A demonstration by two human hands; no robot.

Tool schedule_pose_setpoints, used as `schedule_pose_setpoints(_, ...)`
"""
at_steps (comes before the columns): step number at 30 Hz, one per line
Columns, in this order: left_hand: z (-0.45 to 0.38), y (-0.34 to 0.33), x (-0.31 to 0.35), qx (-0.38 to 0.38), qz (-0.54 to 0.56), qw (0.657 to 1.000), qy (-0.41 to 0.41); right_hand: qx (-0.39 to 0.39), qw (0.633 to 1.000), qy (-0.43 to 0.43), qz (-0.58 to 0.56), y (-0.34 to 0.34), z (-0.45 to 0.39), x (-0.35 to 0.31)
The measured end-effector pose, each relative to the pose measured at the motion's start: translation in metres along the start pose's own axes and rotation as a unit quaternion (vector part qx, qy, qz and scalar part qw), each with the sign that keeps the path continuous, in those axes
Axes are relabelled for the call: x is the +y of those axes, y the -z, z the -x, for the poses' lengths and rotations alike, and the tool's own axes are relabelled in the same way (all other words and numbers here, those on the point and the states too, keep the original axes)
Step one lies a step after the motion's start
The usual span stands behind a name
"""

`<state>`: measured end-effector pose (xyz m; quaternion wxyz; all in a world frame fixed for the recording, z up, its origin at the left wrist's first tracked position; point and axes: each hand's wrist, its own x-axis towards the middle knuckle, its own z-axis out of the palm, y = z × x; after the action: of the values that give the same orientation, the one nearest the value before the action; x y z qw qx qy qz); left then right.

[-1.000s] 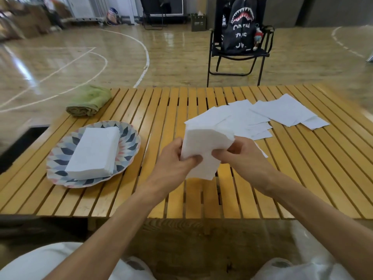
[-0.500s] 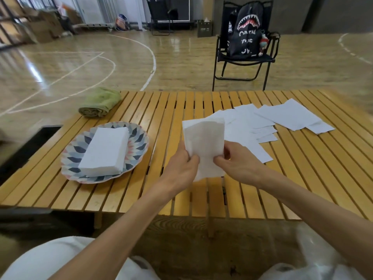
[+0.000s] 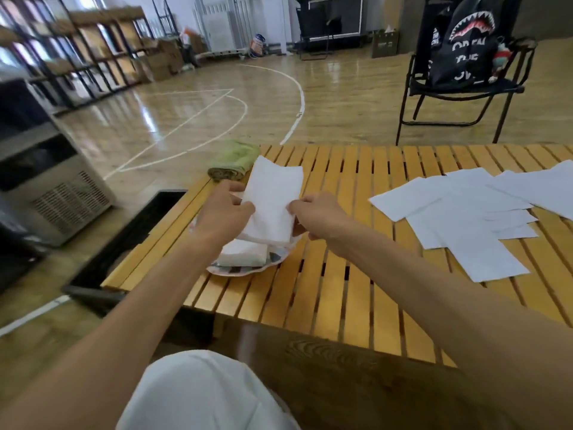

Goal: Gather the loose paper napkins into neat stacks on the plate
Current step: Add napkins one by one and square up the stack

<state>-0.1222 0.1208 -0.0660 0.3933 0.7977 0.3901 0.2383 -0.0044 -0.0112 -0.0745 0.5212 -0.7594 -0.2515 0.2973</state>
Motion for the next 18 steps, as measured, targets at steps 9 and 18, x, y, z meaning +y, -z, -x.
schedule_pose_setpoints(9, -0.026, 0.029, -0.048, 0.006, -0.031, 0.999, 0.037, -0.016, 0.998, -0.024, 0.062, -0.057, -0.038, -0.004)
schedule_pose_setpoints(18, -0.032, 0.022, -0.078, 0.000, -0.056, 0.998, 0.018, -0.017, 0.995, -0.015, 0.101, -0.070, -0.050, 0.010)
